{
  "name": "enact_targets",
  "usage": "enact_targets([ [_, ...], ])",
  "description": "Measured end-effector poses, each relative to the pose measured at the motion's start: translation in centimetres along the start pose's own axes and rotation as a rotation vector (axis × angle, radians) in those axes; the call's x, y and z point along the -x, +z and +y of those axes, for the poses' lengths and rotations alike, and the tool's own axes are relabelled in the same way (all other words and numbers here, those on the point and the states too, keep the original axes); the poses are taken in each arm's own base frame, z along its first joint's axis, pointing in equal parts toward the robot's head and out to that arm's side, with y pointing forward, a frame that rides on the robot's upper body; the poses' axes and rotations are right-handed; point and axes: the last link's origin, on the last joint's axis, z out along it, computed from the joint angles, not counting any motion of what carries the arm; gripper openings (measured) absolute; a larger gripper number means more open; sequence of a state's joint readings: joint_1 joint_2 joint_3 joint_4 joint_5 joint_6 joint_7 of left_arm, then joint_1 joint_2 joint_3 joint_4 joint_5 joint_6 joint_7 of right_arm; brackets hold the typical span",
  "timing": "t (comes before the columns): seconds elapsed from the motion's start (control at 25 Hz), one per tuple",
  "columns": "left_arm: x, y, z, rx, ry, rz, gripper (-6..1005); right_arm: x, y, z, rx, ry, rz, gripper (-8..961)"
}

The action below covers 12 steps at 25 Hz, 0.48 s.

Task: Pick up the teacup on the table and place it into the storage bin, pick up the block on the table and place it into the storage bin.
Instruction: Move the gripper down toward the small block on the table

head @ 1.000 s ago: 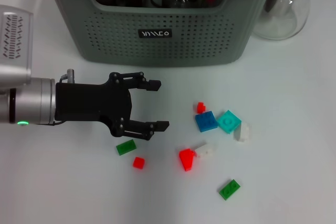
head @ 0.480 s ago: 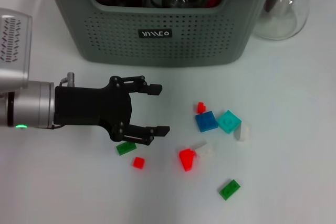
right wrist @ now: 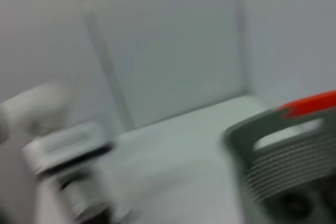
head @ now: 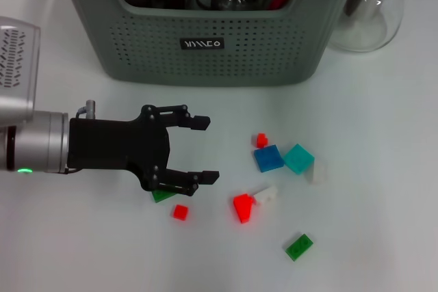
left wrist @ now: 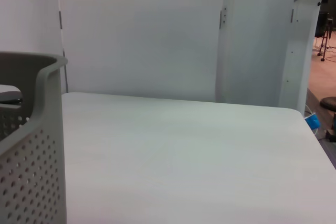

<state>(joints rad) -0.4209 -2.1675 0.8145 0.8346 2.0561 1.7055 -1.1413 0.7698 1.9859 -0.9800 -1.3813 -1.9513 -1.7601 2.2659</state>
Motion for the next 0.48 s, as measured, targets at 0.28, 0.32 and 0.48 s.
enact_targets([
  [0.28,0.0,0.0,0.0,-0.001,0.0,0.0,857,-6.1,-0.7,1.4,0.099,0.038,0.225,733],
  [0.32,0.0,0.0,0.0,-0.002,0.0,0.0,857,-7.1,-0.5,1.2,0.082,0.068,0.277,733],
  [0.48,-0.1,0.1,-0.2,-0.005,0.002,-0.001,857,-9.9,0.8,0.7,0.05,0.154,0.43,728],
])
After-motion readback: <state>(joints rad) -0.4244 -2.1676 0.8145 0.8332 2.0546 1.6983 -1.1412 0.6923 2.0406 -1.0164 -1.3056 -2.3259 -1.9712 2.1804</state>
